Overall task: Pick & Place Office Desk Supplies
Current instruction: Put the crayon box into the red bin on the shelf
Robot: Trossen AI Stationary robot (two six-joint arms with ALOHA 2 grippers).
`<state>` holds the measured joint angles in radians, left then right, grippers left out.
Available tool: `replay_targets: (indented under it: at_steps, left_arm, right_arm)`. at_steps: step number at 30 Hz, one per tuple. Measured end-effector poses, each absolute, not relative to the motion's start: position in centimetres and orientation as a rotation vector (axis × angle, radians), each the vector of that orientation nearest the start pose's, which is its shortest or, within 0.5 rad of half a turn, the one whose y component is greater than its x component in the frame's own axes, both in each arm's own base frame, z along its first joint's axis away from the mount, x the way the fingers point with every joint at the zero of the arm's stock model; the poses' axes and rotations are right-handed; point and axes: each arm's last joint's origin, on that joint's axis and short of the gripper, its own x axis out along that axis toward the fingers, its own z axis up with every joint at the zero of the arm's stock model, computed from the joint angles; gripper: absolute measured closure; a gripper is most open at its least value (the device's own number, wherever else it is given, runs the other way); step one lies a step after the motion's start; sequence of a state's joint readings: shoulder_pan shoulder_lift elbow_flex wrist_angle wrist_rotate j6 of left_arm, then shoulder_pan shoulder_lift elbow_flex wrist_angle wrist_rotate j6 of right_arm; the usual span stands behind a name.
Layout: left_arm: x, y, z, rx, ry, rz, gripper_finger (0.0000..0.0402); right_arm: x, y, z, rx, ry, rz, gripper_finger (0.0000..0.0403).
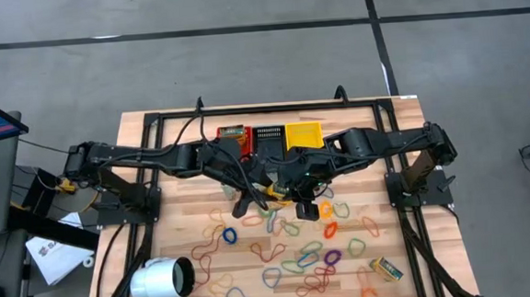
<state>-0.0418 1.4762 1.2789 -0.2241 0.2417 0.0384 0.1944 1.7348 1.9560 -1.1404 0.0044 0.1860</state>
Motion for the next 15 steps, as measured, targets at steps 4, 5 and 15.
replay_targets:
  at_steps: [4,5,15]
  left_arm:
    - [33.4,-2.1,33.8,-0.001,0.415,-0.288,0.0293]
    - [33.4,-2.1,33.8,0.001,0.415,-0.289,0.0293]
    - [33.3,-2.0,33.8,0.007,0.418,-0.262,0.0300]
  right_arm:
    - [34.1,6.8,39.9,0.067,0.928,0.100,0.0294]
    - [34.1,6.9,39.9,0.055,0.928,0.108,0.0283]
    - [32.4,7.1,42.5,0.078,0.929,0.116,0.0153]
